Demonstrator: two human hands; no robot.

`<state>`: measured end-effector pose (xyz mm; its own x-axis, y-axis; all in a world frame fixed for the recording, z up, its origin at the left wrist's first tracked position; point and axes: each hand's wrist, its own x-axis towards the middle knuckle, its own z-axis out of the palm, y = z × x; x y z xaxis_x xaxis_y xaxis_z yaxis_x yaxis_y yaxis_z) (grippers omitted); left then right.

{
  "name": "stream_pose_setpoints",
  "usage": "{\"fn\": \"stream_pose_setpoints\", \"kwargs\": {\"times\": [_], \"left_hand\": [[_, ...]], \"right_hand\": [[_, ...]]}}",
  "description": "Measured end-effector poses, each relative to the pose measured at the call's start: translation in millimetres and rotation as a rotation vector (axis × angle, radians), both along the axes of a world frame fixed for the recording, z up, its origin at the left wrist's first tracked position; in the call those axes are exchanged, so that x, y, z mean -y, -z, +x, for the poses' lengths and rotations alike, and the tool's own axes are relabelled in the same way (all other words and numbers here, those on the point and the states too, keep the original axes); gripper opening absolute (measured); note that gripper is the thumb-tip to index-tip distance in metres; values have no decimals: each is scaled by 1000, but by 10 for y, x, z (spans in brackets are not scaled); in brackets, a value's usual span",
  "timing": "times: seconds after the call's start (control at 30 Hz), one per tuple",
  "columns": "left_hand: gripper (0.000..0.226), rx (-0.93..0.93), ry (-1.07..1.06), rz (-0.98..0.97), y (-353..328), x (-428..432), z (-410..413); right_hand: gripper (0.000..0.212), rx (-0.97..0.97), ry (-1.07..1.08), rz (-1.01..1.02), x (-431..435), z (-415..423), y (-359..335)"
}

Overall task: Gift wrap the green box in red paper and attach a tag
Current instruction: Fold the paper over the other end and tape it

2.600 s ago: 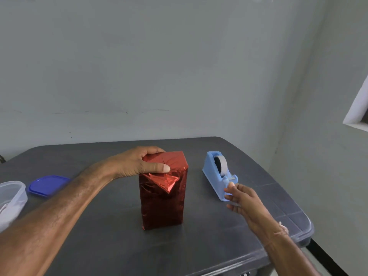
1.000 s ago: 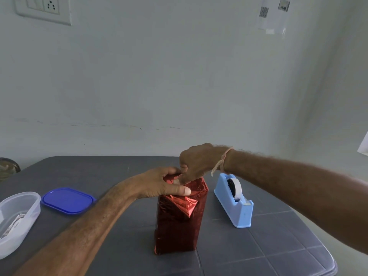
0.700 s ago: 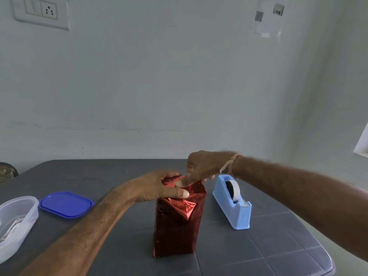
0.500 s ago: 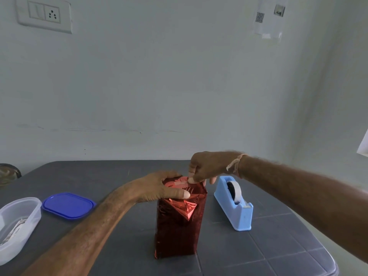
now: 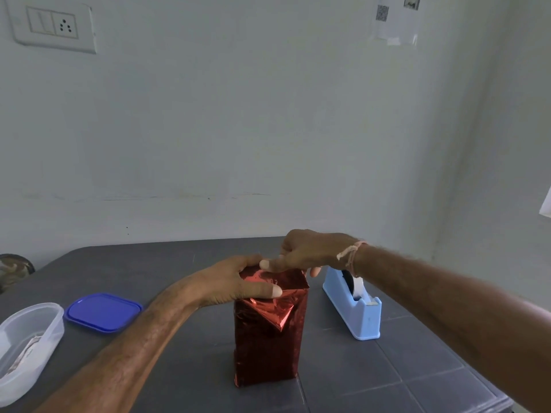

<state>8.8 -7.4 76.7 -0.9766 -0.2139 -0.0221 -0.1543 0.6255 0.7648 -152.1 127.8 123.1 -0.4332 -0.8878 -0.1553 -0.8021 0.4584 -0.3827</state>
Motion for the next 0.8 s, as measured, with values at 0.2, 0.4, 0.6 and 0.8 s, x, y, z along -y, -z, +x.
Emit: {"fn": "stream_pose_setpoints", "kwargs": {"times": [0.2, 0.4, 0.6, 0.8], "left_hand": [[58, -20, -1, 30, 27, 27, 2], [84, -40, -14, 62, 19, 15, 22], [85, -222, -123, 38, 33, -53, 136], [60, -631, -321, -100, 340, -176, 474]], "right_hand": [[49, -10, 58, -338, -132, 118, 175], [11, 165, -55, -756, -507, 169, 457], [32, 53, -250, -727, -681, 87, 577], [51, 64, -305, -702, -741, 52, 673]]}}
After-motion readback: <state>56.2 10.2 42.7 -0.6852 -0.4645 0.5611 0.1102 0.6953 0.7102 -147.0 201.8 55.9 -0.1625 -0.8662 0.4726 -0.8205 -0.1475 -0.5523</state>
